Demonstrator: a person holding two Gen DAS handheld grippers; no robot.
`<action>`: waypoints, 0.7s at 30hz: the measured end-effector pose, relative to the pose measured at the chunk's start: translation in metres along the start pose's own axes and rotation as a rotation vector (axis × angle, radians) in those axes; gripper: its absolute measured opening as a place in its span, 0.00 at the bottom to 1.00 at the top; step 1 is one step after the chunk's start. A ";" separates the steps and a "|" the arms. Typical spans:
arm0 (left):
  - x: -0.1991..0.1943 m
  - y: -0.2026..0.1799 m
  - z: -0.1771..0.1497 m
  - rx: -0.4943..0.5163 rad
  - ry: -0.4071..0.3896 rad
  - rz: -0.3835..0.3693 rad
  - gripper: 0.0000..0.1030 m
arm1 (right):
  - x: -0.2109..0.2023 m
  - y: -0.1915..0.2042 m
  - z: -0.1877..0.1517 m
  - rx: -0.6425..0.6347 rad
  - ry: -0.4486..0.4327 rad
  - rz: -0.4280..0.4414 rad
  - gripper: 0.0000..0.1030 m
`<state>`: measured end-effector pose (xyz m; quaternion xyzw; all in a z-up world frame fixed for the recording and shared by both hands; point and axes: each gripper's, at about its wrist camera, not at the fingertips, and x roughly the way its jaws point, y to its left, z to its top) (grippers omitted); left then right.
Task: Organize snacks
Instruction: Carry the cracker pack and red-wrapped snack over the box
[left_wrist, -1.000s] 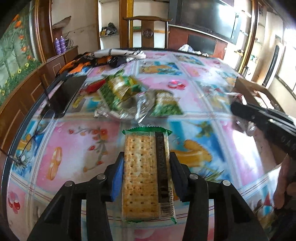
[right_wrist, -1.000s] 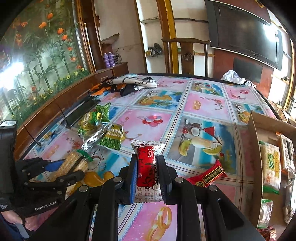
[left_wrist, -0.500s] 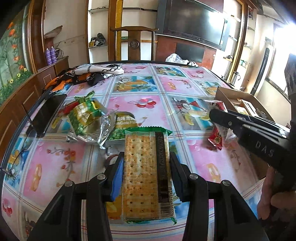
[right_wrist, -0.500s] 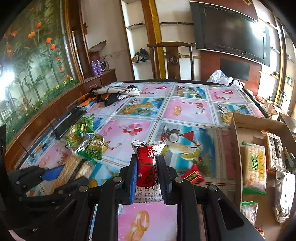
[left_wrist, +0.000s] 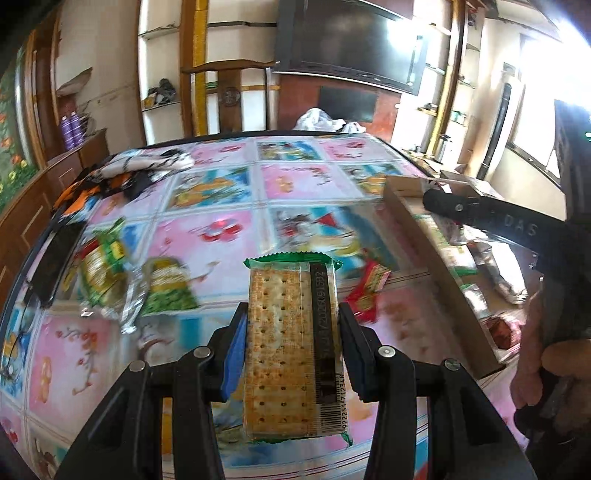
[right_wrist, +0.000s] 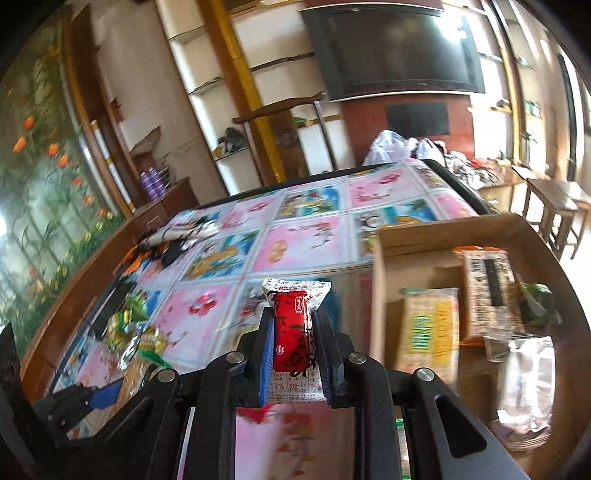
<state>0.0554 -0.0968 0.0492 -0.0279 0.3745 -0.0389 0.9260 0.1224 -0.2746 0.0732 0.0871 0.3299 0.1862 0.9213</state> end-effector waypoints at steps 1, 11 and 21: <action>0.001 -0.007 0.003 0.009 -0.002 -0.010 0.43 | -0.002 -0.006 0.002 0.014 -0.003 -0.006 0.21; 0.012 -0.084 0.034 0.081 -0.003 -0.112 0.43 | -0.023 -0.086 0.017 0.187 -0.032 -0.079 0.21; 0.049 -0.158 0.034 0.155 0.057 -0.182 0.44 | -0.037 -0.152 0.017 0.283 -0.004 -0.164 0.22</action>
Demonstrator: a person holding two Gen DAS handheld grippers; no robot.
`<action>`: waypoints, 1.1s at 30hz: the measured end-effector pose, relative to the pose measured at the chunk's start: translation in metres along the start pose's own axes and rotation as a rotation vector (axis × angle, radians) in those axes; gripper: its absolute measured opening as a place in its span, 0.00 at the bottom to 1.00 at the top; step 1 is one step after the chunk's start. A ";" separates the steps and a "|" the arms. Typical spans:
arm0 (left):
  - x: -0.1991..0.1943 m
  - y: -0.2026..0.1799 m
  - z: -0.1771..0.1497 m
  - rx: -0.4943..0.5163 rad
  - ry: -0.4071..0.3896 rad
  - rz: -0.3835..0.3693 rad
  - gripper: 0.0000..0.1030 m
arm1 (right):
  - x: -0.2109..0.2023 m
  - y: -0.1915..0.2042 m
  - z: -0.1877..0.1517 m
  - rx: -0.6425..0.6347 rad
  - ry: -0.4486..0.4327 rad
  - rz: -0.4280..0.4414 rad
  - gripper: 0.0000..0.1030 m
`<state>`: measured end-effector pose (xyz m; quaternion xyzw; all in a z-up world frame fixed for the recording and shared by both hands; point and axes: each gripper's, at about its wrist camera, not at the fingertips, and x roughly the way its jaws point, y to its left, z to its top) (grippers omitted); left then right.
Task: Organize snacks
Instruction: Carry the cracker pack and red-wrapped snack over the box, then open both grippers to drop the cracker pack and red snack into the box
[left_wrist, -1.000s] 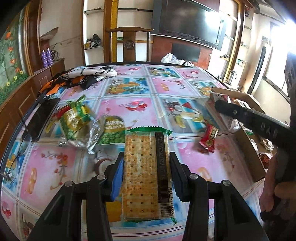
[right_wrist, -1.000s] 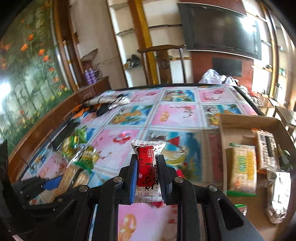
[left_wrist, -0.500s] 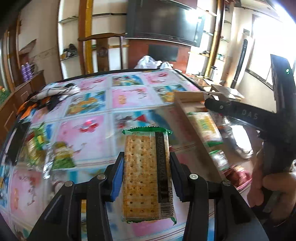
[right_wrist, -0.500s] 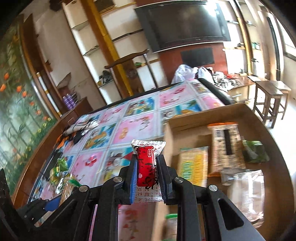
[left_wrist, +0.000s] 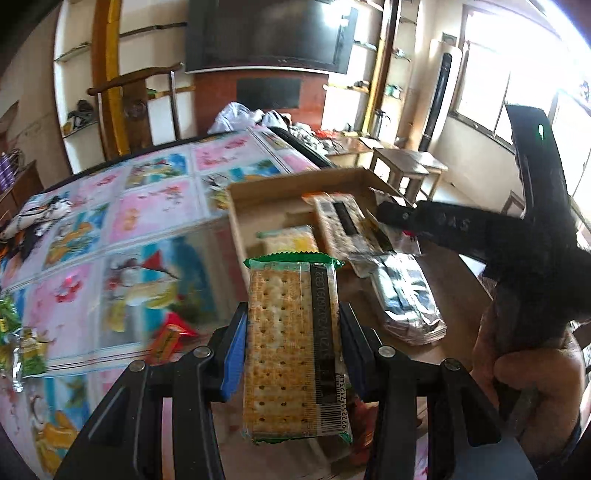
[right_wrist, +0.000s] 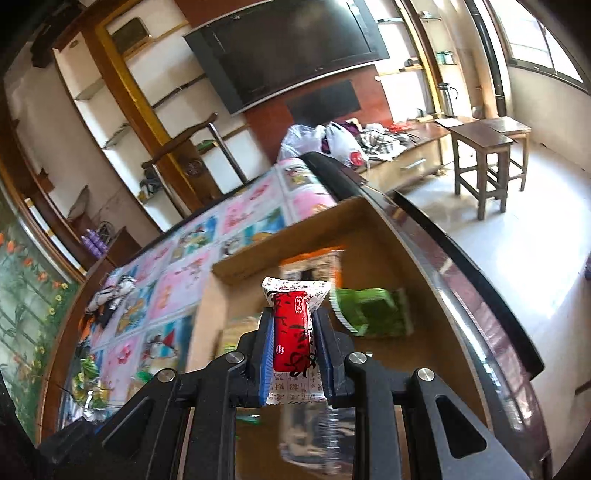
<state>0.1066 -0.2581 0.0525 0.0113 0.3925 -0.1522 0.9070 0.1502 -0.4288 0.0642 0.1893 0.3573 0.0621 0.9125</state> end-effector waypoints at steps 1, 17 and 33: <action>0.004 -0.003 -0.001 0.004 0.006 -0.002 0.43 | 0.001 -0.002 0.000 0.003 0.008 -0.005 0.22; 0.026 -0.016 -0.012 0.036 0.017 -0.012 0.44 | 0.011 -0.006 -0.004 -0.020 0.077 -0.047 0.23; 0.004 -0.014 -0.008 0.014 -0.024 -0.050 0.53 | 0.002 -0.004 -0.001 -0.008 0.020 -0.046 0.26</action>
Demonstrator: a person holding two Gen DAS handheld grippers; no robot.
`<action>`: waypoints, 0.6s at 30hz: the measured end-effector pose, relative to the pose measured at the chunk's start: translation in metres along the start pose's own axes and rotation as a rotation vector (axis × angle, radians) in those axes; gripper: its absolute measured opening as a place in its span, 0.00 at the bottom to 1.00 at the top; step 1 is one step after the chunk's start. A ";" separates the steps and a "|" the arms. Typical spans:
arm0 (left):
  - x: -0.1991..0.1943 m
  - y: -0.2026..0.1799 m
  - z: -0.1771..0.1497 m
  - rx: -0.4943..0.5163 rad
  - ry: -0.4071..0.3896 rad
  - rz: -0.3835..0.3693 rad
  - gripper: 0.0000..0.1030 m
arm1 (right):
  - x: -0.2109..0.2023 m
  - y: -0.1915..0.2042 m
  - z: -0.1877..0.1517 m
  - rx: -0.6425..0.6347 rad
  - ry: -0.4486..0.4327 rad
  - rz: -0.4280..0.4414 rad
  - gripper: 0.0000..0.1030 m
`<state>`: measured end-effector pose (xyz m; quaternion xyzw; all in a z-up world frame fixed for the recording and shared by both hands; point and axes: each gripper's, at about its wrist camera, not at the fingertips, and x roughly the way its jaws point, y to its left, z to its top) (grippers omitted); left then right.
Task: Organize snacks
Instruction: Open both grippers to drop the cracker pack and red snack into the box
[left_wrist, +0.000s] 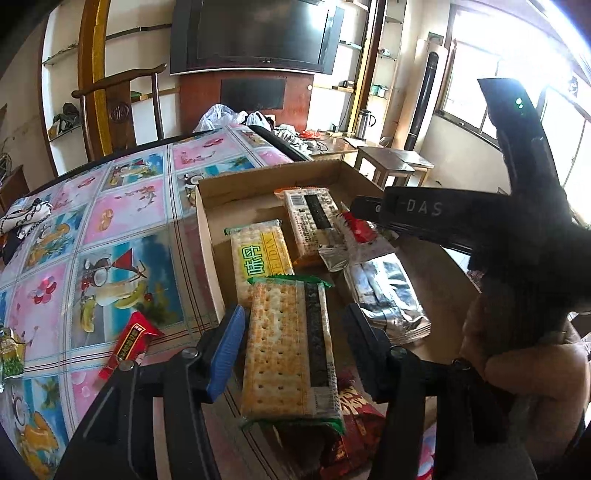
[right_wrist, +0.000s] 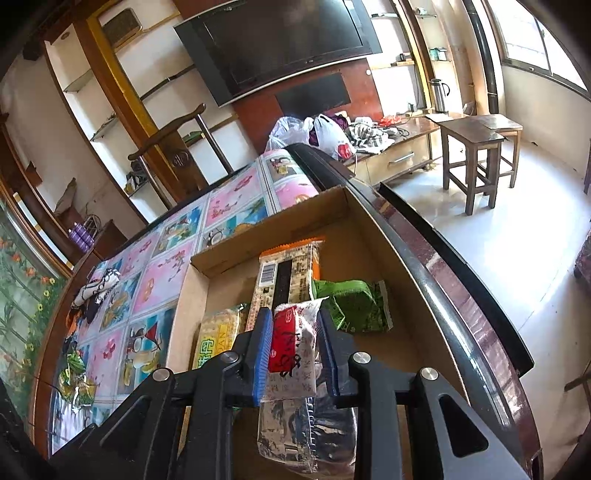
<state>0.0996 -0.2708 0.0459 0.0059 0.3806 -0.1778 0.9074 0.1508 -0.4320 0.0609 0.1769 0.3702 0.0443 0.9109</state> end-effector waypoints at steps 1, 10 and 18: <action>-0.003 0.000 0.000 -0.003 -0.003 -0.004 0.53 | -0.001 0.001 0.000 -0.001 -0.006 -0.001 0.26; -0.033 0.016 -0.007 -0.026 -0.028 -0.001 0.54 | -0.012 0.012 0.002 -0.036 -0.072 0.044 0.31; -0.061 0.068 -0.028 -0.079 -0.059 0.088 0.55 | -0.029 0.033 -0.003 -0.125 -0.178 0.098 0.35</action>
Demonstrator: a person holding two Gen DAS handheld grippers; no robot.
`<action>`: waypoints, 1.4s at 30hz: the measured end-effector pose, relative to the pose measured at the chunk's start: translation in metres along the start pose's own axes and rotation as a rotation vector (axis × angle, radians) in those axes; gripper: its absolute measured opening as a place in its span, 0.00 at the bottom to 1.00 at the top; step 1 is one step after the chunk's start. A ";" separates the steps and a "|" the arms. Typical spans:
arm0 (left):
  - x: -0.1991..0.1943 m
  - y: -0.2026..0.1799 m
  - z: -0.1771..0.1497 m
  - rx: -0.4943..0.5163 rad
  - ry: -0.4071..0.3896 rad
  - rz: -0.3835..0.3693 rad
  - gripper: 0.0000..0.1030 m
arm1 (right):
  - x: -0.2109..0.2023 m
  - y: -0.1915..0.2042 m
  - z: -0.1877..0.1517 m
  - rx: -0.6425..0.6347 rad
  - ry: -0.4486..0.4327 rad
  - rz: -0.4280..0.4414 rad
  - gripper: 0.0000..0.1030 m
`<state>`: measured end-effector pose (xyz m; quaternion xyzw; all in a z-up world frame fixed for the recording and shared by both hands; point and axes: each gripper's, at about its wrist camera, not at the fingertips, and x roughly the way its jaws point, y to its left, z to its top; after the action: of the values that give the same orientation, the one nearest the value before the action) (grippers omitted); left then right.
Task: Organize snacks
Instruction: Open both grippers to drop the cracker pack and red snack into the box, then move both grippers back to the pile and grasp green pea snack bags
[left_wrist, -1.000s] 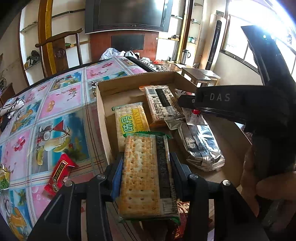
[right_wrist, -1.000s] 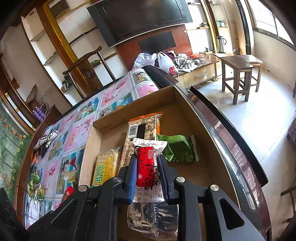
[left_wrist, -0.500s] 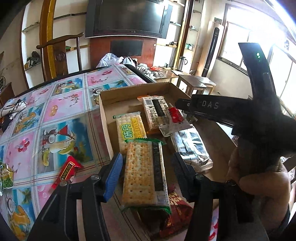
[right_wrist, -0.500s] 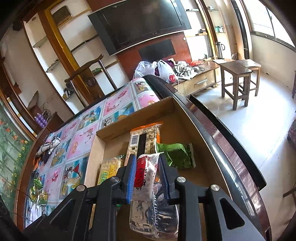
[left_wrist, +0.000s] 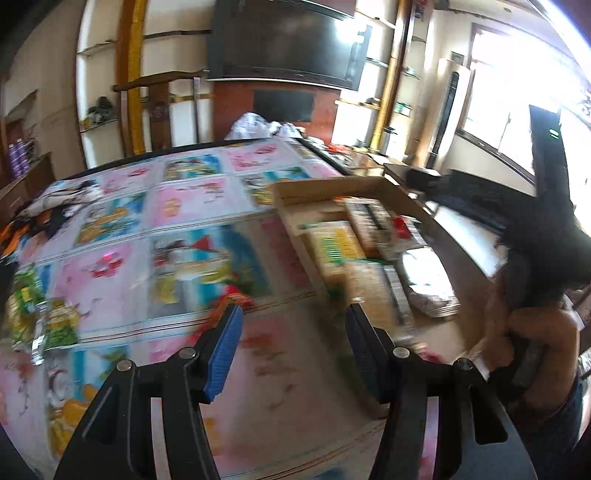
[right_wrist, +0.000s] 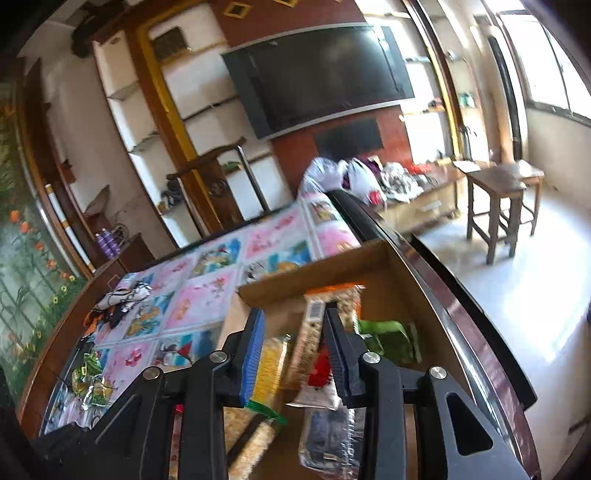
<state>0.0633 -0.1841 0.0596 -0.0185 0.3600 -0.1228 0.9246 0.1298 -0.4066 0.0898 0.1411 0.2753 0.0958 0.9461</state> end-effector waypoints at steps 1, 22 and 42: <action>-0.002 0.008 -0.002 -0.009 -0.005 0.015 0.55 | -0.002 0.004 0.000 -0.015 -0.016 0.009 0.37; -0.034 0.282 -0.002 -0.432 -0.047 0.372 0.58 | -0.002 0.095 -0.041 -0.259 -0.023 0.201 0.44; 0.002 0.239 -0.010 -0.171 0.090 0.333 0.37 | 0.026 0.163 -0.089 -0.290 0.184 0.379 0.45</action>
<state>0.1090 0.0478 0.0213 -0.0318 0.4080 0.0624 0.9103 0.0857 -0.2274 0.0566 0.0439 0.3121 0.3225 0.8926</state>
